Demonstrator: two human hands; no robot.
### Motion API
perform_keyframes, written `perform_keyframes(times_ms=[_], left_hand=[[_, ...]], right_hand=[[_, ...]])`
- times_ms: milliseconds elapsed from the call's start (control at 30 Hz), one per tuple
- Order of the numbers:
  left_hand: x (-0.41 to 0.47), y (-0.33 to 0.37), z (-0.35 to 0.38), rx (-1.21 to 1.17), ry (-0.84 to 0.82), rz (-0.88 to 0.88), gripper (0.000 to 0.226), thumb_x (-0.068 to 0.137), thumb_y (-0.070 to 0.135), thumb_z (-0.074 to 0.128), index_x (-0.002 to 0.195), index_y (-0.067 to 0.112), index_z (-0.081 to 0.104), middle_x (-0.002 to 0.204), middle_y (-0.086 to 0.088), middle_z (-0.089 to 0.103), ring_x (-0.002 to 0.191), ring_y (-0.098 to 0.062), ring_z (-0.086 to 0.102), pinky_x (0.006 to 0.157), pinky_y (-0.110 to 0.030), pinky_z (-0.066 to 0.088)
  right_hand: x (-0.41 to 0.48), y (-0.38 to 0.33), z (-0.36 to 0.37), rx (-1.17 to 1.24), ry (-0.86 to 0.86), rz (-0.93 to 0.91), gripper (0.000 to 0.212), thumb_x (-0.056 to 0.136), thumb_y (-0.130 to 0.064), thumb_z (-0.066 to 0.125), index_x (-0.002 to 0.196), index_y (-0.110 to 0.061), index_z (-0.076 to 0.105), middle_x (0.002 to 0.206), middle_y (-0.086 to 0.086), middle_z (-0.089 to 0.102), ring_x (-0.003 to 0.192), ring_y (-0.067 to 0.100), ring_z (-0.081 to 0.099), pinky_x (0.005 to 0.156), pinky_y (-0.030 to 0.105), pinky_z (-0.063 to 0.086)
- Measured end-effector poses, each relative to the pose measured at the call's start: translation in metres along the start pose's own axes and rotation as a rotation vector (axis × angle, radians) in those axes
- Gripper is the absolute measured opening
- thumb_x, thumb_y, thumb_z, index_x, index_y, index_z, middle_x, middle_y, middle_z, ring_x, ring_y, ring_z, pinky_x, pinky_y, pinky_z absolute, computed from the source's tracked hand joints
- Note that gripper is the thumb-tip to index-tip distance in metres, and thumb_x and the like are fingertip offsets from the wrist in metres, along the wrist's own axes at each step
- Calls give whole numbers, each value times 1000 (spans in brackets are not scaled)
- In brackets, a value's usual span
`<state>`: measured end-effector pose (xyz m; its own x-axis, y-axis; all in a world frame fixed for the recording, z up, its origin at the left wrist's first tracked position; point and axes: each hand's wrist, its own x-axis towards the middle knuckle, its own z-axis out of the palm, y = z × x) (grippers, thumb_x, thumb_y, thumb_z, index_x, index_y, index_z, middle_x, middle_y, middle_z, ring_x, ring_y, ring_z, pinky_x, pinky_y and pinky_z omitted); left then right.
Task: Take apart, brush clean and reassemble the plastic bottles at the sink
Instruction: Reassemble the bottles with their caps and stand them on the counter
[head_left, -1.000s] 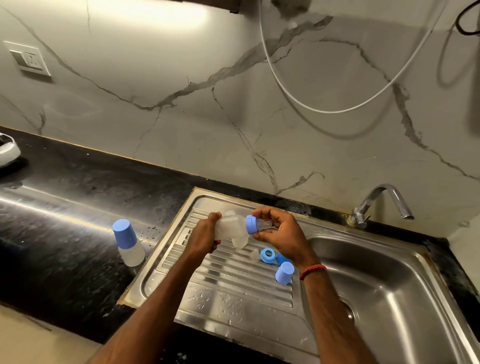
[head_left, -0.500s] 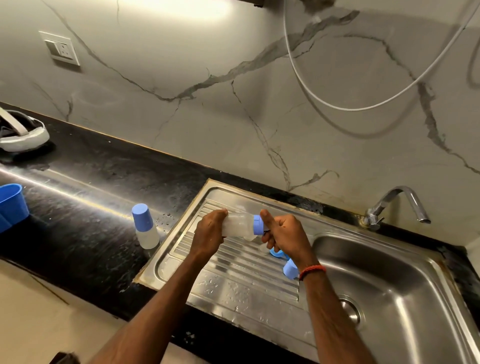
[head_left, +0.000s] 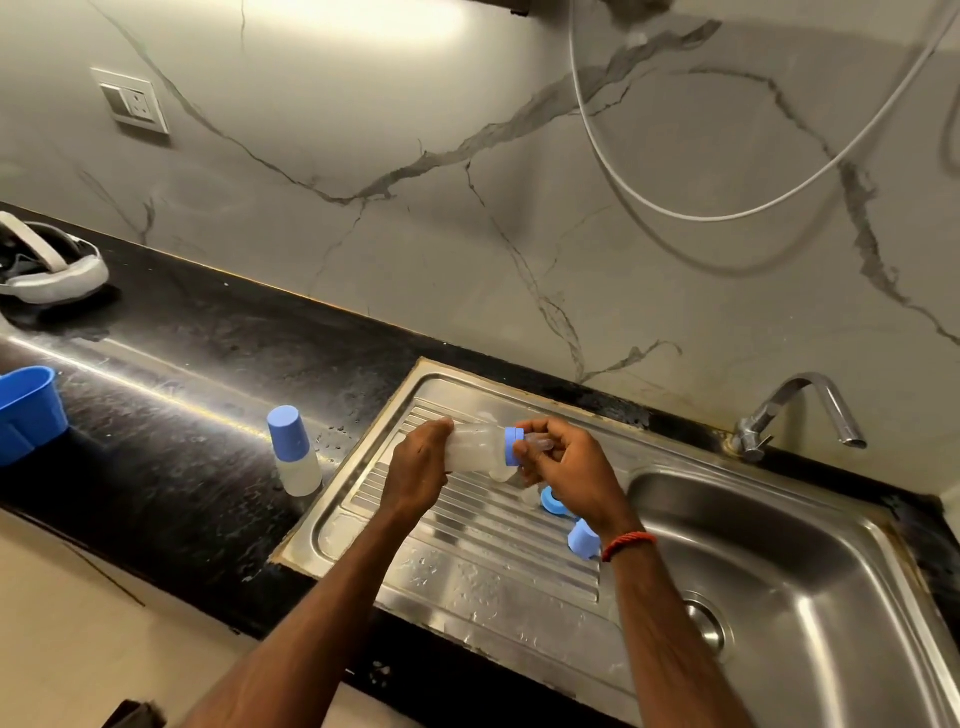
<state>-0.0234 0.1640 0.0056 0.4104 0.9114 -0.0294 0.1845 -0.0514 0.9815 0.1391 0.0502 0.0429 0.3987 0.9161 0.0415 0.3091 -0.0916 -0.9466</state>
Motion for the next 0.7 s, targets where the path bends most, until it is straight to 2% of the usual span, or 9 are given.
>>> perform_keyframes(times_ms=[67,133,200,233,333,433,533,600,700], left_hand=[[-1,0,2,-11,-12,35,10,109,29,38,106,26,48,107,-8,54,96,-25,59,62,-22,49],[-1,0,4,-10,-17,35,12,108,31,38,110,24,47,109,-9,54,97,-25,59,62,-21,49],[1,-1,5,-2,-25,27,16,108,33,38,114,21,47,111,-11,55,96,-25,60,60,-20,49],[2,-1,5,-5,-24,18,16,108,33,38,114,21,47,111,-12,56,95,-25,60,59,-19,48],[2,0,6,-30,-3,-40,16,108,36,38,114,23,45,109,-11,55,93,-25,60,57,-18,47],[1,-2,8,-31,-8,-63,16,108,36,39,113,22,45,111,-11,54,97,-26,60,60,-22,48],[0,-2,9,-32,-8,-49,15,108,34,40,114,20,45,111,-11,54,98,-27,60,61,-23,49],[-3,0,10,-59,-6,-42,13,109,32,39,114,21,45,110,-9,53,98,-26,59,61,-22,50],[-9,3,15,-100,-14,-16,8,109,29,38,111,25,45,110,-7,52,100,-24,59,60,-18,50]], right_hand=[[0,-2,0,-31,43,38,30,93,-39,64,107,-13,69,75,8,71,61,16,67,60,24,54],[0,-3,0,-56,70,47,41,89,-52,58,100,-14,69,66,6,68,55,14,62,57,24,52],[1,-1,-2,-59,85,48,44,88,-56,55,101,-16,68,72,5,68,58,10,63,60,23,53],[1,0,-3,-45,73,41,43,87,-56,57,108,-19,67,83,4,70,66,8,65,64,24,55],[0,2,-6,-62,0,-41,54,81,-32,80,130,-28,57,122,-7,62,104,6,64,82,22,57],[0,3,-4,-116,-8,-143,55,76,-6,83,124,-23,62,125,-7,63,114,11,61,93,26,56],[-1,4,-2,-102,14,-95,44,80,-12,82,120,-18,65,113,0,69,101,16,68,86,30,59],[-3,3,-2,-66,16,-43,35,85,-23,78,116,-12,67,98,5,73,80,17,72,73,31,62],[-4,-3,-1,-76,88,-1,33,89,-38,70,99,-7,70,71,7,70,55,13,64,55,25,53]])
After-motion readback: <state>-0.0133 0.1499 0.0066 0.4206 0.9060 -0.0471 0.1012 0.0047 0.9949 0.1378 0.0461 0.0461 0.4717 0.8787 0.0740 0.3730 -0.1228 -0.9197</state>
